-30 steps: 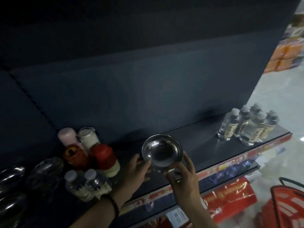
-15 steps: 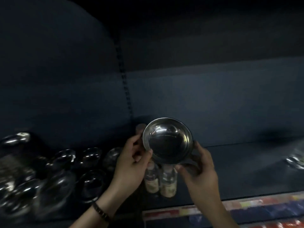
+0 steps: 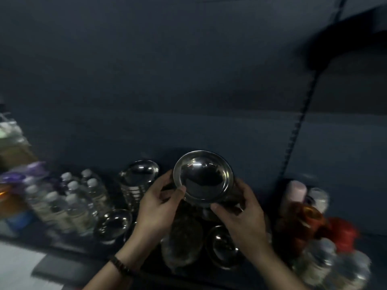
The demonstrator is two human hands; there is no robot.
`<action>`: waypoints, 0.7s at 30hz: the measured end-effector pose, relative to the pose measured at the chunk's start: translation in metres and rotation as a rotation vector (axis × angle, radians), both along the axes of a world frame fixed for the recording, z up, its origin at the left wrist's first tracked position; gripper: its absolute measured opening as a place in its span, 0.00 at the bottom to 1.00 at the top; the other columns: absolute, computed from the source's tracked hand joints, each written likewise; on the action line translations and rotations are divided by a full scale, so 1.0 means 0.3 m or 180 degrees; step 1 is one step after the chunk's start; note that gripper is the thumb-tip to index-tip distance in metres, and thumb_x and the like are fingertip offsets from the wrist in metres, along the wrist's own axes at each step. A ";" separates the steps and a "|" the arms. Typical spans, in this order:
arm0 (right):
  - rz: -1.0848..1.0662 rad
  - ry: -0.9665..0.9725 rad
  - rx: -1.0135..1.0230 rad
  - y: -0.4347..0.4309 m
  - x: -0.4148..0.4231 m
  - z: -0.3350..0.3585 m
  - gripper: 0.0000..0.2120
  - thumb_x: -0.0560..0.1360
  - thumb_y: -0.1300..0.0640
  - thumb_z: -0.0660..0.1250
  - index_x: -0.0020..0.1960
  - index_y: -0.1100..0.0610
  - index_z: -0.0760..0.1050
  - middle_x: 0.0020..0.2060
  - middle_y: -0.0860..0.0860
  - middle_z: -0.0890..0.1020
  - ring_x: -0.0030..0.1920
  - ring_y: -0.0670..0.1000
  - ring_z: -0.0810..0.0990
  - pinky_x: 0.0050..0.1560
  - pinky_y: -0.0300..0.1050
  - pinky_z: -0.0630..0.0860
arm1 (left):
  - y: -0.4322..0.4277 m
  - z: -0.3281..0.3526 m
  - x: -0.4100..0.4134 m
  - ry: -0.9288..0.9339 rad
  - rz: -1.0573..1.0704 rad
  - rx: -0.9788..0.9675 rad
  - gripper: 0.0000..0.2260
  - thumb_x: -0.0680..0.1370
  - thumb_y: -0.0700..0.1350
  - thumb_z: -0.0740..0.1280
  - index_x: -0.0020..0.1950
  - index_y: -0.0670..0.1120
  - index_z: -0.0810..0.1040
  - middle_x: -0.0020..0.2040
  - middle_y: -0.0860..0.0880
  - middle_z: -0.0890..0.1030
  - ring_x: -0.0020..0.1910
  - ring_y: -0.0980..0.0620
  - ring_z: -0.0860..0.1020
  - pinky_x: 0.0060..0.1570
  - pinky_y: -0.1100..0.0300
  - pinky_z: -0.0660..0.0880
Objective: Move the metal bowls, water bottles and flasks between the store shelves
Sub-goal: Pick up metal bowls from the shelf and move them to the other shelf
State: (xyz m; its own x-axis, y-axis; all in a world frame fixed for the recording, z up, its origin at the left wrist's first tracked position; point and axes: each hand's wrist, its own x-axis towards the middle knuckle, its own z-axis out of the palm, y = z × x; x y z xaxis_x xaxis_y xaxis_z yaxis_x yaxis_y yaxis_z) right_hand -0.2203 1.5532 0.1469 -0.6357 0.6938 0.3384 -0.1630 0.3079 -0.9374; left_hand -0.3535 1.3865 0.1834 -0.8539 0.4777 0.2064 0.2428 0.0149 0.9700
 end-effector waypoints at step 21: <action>0.0322 -0.0956 0.0602 -0.220 -0.863 -0.121 0.22 0.70 0.48 0.83 0.59 0.40 0.78 0.48 0.36 0.83 0.50 0.30 0.80 0.49 0.24 0.73 | -0.238 -0.259 -0.750 0.0462 0.1045 -0.0644 0.12 0.80 0.60 0.68 0.49 0.53 0.82 0.44 0.53 0.86 0.49 0.48 0.84 0.50 0.40 0.82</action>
State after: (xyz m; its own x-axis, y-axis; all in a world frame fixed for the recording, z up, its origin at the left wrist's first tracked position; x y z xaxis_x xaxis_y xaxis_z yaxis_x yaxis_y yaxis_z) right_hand -0.4791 1.4871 0.1106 -0.7884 0.5653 0.2425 0.0724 0.4769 -0.8760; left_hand -0.5785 1.3151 0.1058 -0.9367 0.2280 0.2659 0.3276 0.3013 0.8955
